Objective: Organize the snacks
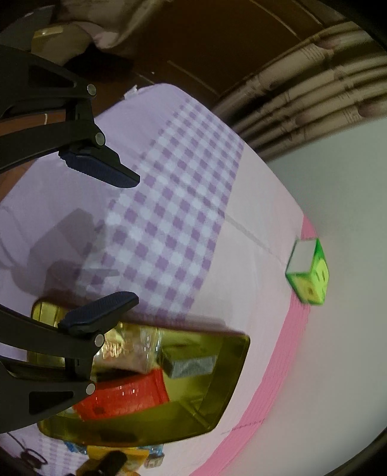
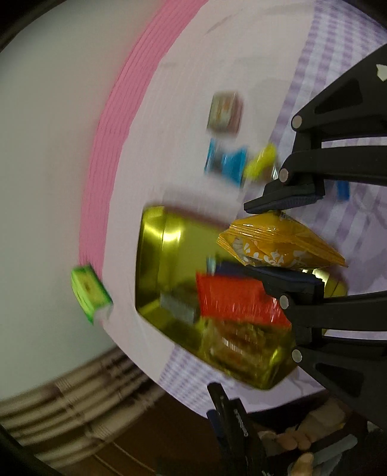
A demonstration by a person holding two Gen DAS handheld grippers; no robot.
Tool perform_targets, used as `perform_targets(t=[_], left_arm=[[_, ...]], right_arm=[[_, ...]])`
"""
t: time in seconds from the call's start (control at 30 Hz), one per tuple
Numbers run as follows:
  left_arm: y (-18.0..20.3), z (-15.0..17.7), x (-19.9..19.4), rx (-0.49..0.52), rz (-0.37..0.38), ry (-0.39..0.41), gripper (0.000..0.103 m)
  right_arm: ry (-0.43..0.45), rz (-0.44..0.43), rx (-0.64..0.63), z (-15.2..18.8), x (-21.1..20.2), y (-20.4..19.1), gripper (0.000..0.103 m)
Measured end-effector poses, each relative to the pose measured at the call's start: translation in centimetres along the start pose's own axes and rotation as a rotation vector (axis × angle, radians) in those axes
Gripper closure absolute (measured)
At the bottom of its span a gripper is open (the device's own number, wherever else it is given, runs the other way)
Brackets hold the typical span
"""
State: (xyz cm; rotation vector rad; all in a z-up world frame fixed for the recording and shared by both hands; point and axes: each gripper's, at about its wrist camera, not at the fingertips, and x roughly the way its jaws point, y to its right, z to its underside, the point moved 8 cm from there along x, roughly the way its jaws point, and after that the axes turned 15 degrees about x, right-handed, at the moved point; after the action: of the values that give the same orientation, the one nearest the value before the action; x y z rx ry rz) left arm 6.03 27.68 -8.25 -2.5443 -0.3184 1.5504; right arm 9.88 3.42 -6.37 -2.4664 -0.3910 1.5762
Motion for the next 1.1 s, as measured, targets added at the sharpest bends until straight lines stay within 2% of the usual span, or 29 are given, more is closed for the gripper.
perform_targets(t=[0.13,0.33,0.73,1.1], left_arm=[[-0.8,0.1,0.2,-0.032,-0.006,-0.005,0.030],[-1.0,0.2,0.4,-0.031,-0.005,-0.009,0.030],[-0.5,0.1,0.7,-0.021,0.007,-0.008,0.030],[0.1,0.0,0.5,-0.009,0.013,-0.009,0.030]], right_arm=[[-0.031,-0.027,-0.058,0.3,2.0,-3.6,0.071],[-0.066,-0.043,-0.079,0.4,4.0,-5.9,0.071],[-0.120,-0.053,-0.068,1.5,5.7,-6.1,0.067],[-0.096,-0.085,-0.036,0.9,4.3,-5.5,0.060]])
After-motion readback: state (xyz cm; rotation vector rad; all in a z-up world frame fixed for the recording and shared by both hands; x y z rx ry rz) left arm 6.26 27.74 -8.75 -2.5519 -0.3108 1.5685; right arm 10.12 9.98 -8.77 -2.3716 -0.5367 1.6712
